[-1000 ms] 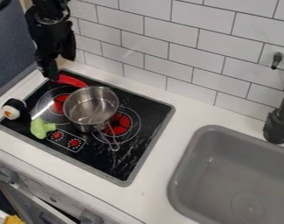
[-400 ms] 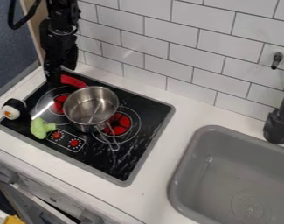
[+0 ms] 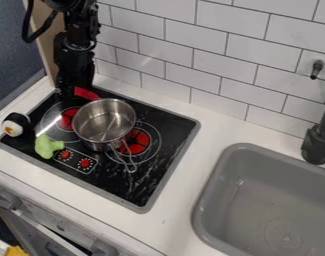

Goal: Move the red fork to the left of the stove

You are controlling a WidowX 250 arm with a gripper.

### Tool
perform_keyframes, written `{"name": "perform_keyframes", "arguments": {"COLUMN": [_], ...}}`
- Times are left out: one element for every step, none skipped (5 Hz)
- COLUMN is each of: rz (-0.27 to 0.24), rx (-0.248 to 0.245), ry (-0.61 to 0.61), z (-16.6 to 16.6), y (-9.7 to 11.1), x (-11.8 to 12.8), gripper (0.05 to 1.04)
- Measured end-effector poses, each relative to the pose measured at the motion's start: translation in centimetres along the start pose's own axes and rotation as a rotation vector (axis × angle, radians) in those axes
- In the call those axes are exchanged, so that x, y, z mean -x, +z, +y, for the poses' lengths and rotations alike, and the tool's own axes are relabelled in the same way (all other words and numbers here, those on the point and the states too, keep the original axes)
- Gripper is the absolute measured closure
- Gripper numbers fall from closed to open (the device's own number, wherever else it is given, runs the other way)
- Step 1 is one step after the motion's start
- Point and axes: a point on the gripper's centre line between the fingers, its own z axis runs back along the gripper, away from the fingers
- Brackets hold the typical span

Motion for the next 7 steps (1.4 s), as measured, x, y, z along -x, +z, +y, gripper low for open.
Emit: {"name": "perform_keyframes", "arguments": {"rz": [0.001,0.002,0.008,0.05,0.067,0.087,0.117], "rx": [0.005,0.008,0.005,-0.01,-0.006,0.028,0.116], "ry": [0.01,0.015,0.018,0.017,0.025,0.048,0.08], "z": [0.2,0.3,0.4,0.5,0.5,0.6,1.0], "y": [-0.3,-0.4,-0.5,-0.3,-0.3,1.6,5.4], "x": [0.2,0.3,0.5,0.6,0.6,0.5,0.3], "gripper": [0.419,0.685,0.7,0.7,0.701,0.701,0.701]}}
